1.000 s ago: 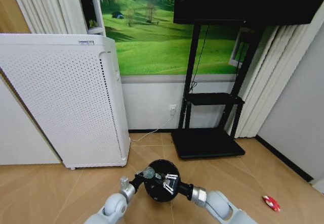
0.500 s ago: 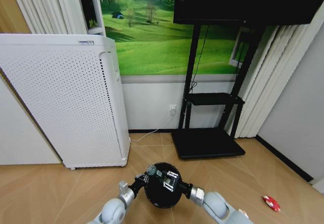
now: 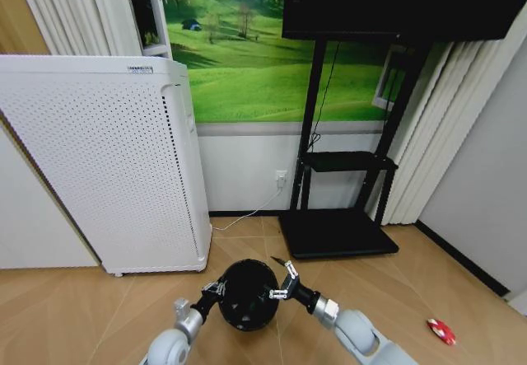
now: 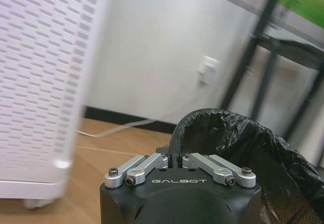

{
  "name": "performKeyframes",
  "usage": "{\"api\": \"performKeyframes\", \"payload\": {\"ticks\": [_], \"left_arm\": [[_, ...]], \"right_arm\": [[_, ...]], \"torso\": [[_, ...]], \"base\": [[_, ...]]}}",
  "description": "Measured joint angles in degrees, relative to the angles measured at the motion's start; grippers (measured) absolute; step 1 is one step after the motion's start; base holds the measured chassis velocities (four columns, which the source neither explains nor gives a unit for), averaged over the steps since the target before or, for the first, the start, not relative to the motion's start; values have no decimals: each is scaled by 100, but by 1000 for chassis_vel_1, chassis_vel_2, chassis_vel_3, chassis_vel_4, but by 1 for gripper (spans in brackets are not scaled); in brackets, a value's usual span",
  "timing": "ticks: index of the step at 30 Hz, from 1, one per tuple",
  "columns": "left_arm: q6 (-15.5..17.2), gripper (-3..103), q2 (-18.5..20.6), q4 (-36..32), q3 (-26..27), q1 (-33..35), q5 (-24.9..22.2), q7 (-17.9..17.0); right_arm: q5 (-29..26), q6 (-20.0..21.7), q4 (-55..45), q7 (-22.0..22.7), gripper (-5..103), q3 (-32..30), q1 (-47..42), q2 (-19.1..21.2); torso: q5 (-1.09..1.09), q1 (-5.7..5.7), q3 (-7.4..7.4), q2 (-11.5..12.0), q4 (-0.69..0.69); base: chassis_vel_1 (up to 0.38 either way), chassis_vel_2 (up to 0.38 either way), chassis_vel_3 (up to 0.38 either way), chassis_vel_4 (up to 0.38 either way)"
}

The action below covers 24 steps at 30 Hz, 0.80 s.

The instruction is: Pick up the trash bin and place the garbage on the floor into it.

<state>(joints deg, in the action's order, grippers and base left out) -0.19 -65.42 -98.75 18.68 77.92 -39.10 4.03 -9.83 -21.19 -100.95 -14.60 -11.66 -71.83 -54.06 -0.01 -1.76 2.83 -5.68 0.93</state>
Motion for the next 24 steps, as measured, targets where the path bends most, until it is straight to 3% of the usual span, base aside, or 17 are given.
{"api": "performKeyframes", "payload": {"ticks": [7,14,24], "left_arm": [[-12,7,-45,-410,848,504,-245,-5],[-16,7,-177,-637,1296,734,-409,-19],[-24,7,-126,-729,1611,895,-524,-1]], "right_arm": [[-45,59,-65,313,100,-827,-556,-72],[-17,24,-129,297,100,-1014,-808,-193],[26,6,-126,292,100,-981,-827,-240]], "torso": [[0,0,0,0,0],[-1,0,0,0,-1],[3,0,0,0,0]], "base": [[0,0,0,0],[-37,-49,46,43],[-182,-173,166,195]]}}
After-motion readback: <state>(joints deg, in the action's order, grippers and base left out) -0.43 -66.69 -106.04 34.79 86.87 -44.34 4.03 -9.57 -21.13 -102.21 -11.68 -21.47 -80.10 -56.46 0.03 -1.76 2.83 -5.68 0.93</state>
